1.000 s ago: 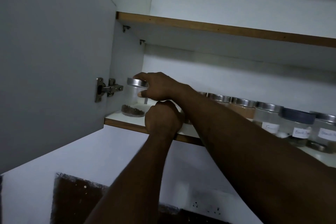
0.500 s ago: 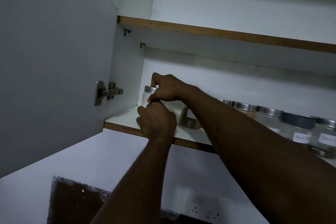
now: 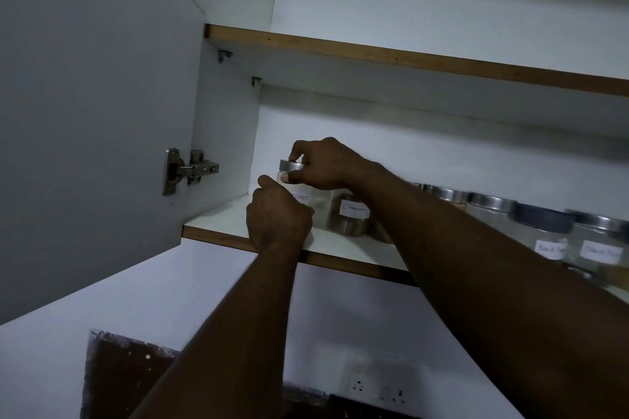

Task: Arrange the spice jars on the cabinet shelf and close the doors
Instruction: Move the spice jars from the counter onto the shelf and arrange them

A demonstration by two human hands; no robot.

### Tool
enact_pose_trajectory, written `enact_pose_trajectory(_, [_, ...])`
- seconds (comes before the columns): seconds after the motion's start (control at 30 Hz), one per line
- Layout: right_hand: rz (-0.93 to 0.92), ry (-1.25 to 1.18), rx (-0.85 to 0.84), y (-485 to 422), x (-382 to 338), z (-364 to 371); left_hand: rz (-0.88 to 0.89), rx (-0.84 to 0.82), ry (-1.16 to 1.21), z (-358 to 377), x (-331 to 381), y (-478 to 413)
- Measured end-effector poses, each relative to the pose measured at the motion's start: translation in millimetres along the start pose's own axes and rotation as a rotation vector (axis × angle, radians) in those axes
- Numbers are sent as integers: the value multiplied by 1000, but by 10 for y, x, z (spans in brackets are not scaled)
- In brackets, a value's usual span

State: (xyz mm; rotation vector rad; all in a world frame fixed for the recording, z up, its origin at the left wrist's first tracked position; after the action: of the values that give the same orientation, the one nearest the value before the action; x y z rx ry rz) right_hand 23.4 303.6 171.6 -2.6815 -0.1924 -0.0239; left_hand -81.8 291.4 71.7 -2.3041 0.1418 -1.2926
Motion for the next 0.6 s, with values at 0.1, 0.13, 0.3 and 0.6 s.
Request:
enact_pose_trajectory(0.1, [2,-12,-26,53,84,-68,8,-92,-32,15,-10,-49])
enact_pose_trajectory(0.13, [1,-7,-35,70,103,-94,16,-123,-47,28,-11,-62])
enact_pose_trajectory(0.3, [3,5,-61,132,178,-139,75,-176,-125,96,2,-70])
enact_pose_trajectory(0.6, [-3,-76,-17,155,273,-74,78,-164,-167,145,11,-103])
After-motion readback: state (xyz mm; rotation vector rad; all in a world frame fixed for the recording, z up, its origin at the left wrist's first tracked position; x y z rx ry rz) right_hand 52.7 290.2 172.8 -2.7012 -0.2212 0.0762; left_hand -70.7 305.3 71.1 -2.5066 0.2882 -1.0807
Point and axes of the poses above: each hand's wrist, its own y-axis away from the middle knuckle, its own z-axis out of the palm, x = y × z, the point moved 7 cm from there along -y, towards the middle knuckle, and after that the axes turned 1 degree about -y, right-handed, at the moved point
